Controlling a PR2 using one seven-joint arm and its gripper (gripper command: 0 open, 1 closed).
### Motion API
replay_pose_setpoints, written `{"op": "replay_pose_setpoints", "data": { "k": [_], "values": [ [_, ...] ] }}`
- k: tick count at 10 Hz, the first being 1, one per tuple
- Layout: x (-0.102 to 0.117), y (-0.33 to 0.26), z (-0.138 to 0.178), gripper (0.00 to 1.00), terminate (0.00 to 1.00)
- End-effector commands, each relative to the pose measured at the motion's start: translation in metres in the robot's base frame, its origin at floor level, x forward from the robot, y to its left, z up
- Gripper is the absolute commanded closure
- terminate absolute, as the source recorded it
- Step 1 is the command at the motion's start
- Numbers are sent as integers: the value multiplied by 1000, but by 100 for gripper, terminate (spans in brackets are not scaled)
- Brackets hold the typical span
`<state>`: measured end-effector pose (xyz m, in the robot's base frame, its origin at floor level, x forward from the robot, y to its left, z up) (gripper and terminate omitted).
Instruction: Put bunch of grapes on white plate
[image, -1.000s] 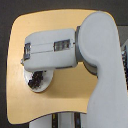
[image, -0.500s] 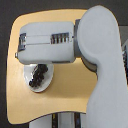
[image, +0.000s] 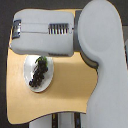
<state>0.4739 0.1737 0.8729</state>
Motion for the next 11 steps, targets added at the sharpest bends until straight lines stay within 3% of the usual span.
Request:
{"op": "replay_pose_setpoints", "data": {
  "k": [1,11],
  "values": [
    [14,-11,58,0,0],
    [-21,-222,80,0,0]
  ]
}}
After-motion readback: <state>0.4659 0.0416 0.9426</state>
